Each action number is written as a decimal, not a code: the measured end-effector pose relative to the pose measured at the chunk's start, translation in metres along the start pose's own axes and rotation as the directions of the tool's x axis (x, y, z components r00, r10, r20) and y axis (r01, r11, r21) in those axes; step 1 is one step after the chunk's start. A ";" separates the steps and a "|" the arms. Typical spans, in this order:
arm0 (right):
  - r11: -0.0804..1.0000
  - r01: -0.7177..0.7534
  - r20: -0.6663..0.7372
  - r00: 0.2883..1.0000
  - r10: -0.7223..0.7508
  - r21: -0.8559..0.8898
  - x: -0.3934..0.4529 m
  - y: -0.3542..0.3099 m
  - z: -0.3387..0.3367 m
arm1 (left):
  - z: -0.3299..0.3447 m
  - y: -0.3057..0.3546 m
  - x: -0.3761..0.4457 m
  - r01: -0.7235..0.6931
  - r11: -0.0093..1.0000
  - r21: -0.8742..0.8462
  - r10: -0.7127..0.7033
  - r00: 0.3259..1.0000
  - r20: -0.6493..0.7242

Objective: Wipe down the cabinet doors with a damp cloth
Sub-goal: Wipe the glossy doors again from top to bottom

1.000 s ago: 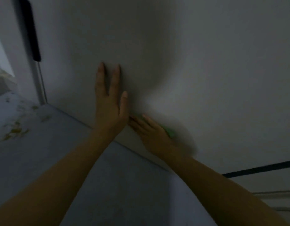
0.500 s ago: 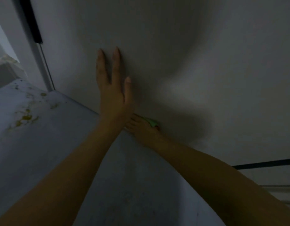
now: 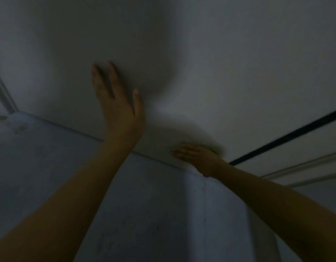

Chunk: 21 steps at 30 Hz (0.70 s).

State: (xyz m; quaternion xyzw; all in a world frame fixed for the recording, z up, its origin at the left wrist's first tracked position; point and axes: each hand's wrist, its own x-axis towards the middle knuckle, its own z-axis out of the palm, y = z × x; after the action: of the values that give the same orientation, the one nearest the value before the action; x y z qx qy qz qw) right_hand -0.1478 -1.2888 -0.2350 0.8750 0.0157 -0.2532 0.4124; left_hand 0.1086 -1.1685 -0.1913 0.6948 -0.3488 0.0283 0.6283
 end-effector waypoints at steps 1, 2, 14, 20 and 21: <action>1.000 -0.002 0.077 0.997 0.002 0.004 -0.013 0.012 -0.012 | 0.001 0.006 -0.002 -0.025 1.000 -0.003 0.025 0.999 0.030; 0.991 -0.121 -0.053 0.992 0.118 -0.059 -0.020 0.025 -0.023 | 0.004 0.015 -0.005 -0.060 0.998 -0.014 0.060 0.997 0.049; 0.917 -0.376 -0.415 0.862 0.292 -0.135 0.029 0.044 -0.052 | 0.019 0.069 0.002 -0.178 0.976 -0.123 0.181 0.983 0.014; 0.957 -0.166 -0.323 0.943 0.083 -0.239 0.032 0.034 -0.050 | 0.027 0.081 0.002 -0.125 0.982 -0.144 0.133 0.990 0.044; 0.942 -0.221 -0.332 0.934 0.131 -0.251 0.025 0.039 -0.050 | 0.027 0.081 0.002 -0.133 0.981 -0.138 0.141 0.989 0.048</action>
State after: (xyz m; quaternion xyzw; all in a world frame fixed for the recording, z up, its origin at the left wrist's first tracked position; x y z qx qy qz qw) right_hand -0.0956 -1.2826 -0.1924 0.8333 0.0372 -0.0691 0.5472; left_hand 0.0572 -1.1910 -0.1265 0.6256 -0.4149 0.0279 0.6601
